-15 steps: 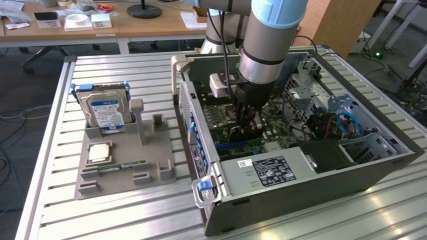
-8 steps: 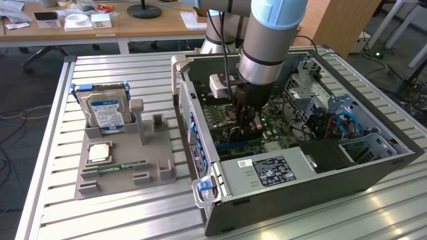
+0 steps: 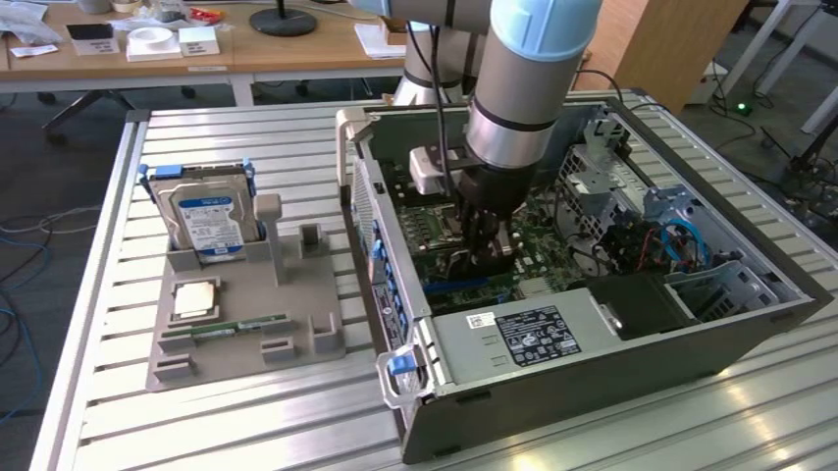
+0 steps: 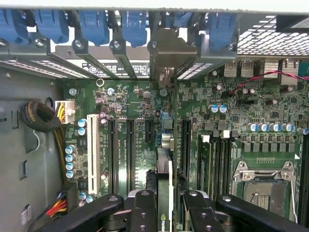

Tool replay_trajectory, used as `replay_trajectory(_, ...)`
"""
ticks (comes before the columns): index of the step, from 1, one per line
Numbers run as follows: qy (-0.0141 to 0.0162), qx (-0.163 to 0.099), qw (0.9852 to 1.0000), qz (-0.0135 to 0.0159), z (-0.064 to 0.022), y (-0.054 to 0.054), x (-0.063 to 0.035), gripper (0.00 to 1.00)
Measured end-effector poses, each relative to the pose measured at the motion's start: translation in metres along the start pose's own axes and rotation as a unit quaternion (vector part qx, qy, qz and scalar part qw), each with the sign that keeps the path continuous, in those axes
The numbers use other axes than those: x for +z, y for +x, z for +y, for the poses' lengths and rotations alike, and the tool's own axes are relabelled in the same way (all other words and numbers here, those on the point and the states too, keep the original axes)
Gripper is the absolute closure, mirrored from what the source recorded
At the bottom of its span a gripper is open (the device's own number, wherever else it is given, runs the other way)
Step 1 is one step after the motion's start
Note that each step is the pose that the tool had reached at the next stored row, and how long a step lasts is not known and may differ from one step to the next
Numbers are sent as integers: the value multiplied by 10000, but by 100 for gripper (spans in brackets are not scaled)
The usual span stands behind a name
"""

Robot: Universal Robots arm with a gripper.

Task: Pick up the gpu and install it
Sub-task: 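Insert the gpu into the slot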

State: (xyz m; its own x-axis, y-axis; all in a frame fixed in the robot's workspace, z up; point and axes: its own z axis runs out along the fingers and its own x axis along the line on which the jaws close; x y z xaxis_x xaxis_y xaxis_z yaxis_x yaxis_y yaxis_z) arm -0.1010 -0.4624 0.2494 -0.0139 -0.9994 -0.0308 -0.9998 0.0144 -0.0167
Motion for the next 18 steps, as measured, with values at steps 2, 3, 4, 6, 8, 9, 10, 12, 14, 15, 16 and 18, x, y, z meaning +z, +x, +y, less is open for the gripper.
replay_trajectory(2, 0, 1, 10000, 2, 0, 1, 6, 74)
replay_trajectory(3, -1, 1, 10000, 2, 1, 1, 6, 74)
replay_trajectory(4, -1, 1, 10000, 2, 1, 1, 6, 74)
replay_trajectory(6, -1, 1, 10000, 2, 0, 1, 7, 74)
replay_trajectory(8, -1, 1, 10000, 1, 1, 1, 8, 74)
replay_trajectory(9, 1, 1, 10000, -1, 0, 0, 14, 74)
replay_trajectory(10, 0, 1, 10000, -1, 0, 1, 19, 74)
replay_trajectory(12, -1, 1, 10000, 2, 1, 2, 25, 74)
replay_trajectory(14, -1, 1, 10000, 2, 1, 2, 29, 74)
replay_trajectory(15, -1, 1, 10000, 2, 1, 2, 32, 74)
replay_trajectory(16, -1, 1, 10000, 2, 1, 2, 33, 74)
replay_trajectory(18, -1, 1, 10000, 2, 1, 2, 36, 74)
